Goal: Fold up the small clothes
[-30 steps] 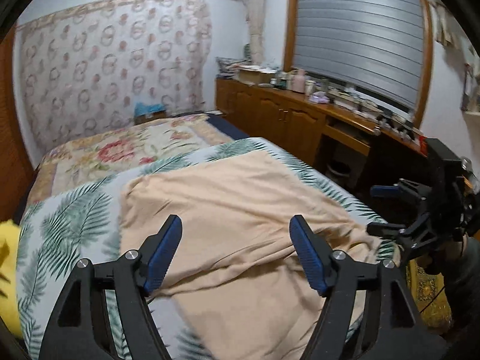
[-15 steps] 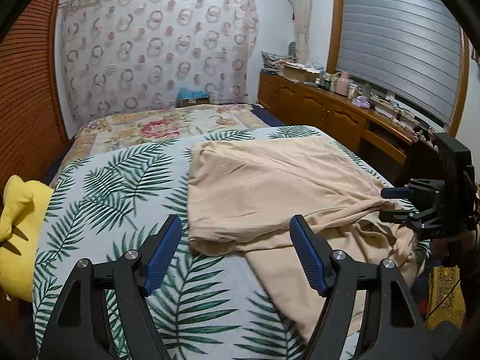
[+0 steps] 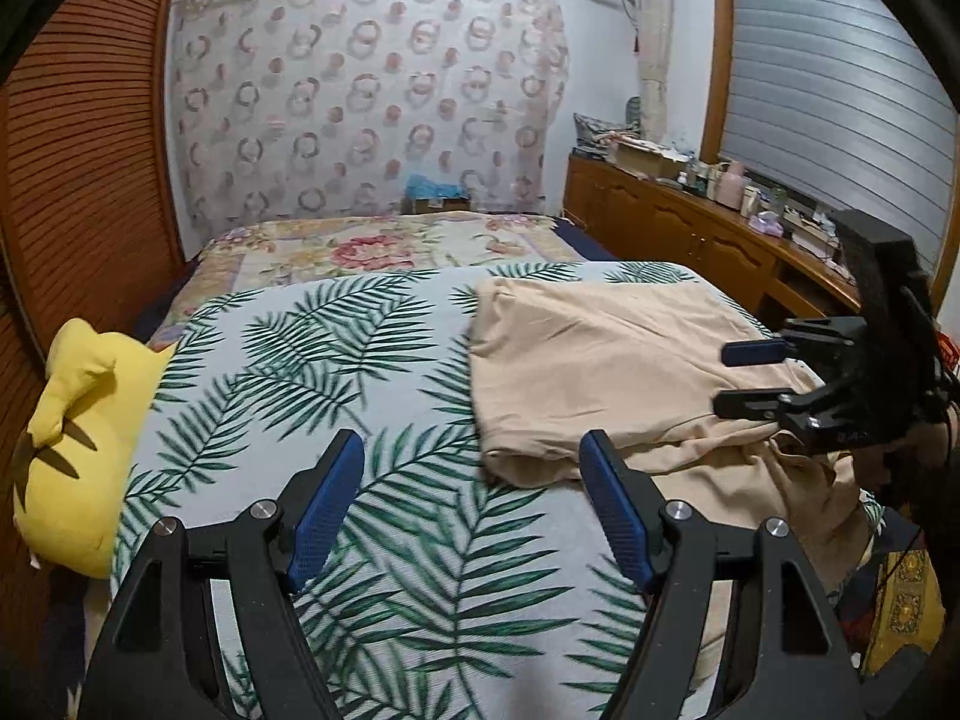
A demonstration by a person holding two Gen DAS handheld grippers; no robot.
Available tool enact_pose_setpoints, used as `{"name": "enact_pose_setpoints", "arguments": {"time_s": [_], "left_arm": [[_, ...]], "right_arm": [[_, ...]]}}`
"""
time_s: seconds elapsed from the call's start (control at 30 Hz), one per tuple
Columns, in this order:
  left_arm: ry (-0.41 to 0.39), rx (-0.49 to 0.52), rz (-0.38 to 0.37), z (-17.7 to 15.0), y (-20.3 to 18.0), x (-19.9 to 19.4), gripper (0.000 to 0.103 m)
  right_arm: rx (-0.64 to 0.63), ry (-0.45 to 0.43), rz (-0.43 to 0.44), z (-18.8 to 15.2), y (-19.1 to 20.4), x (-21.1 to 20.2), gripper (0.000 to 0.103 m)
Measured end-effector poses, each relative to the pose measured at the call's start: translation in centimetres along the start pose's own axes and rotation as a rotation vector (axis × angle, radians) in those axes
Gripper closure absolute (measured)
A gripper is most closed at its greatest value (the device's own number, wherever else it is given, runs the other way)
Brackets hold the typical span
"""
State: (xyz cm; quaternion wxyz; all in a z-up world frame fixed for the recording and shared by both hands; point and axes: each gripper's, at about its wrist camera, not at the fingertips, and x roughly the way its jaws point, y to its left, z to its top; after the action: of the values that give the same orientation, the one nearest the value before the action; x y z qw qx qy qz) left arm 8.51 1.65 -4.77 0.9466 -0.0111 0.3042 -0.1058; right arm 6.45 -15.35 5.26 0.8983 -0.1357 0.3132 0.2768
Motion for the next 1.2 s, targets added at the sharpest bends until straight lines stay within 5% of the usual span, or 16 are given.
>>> {"name": "enact_pose_setpoints", "arguments": {"time_s": [0.77,0.9,1.03,1.2], "left_arm": [[-0.004,-0.046,0.043,-1.3,3.5,-1.0,0.028],[0.001,-0.050,0.042,-1.4,3.7,-0.9,0.028],[0.003,-0.044,0.036,-1.5,3.3,-1.0,0.028],[0.005,-0.038,0.019,-1.5,2.7,-0.9,0.028]], "right_arm": [[-0.143,0.146,0.174,5.5,4.9,10.2,0.042],[-0.199,0.157,0.142,5.7,6.1,11.8,0.042],[-0.216,0.123,0.114,5.6,6.1,11.9,0.092],[-0.149,0.060,0.097,5.6,4.5,9.7,0.097]]}}
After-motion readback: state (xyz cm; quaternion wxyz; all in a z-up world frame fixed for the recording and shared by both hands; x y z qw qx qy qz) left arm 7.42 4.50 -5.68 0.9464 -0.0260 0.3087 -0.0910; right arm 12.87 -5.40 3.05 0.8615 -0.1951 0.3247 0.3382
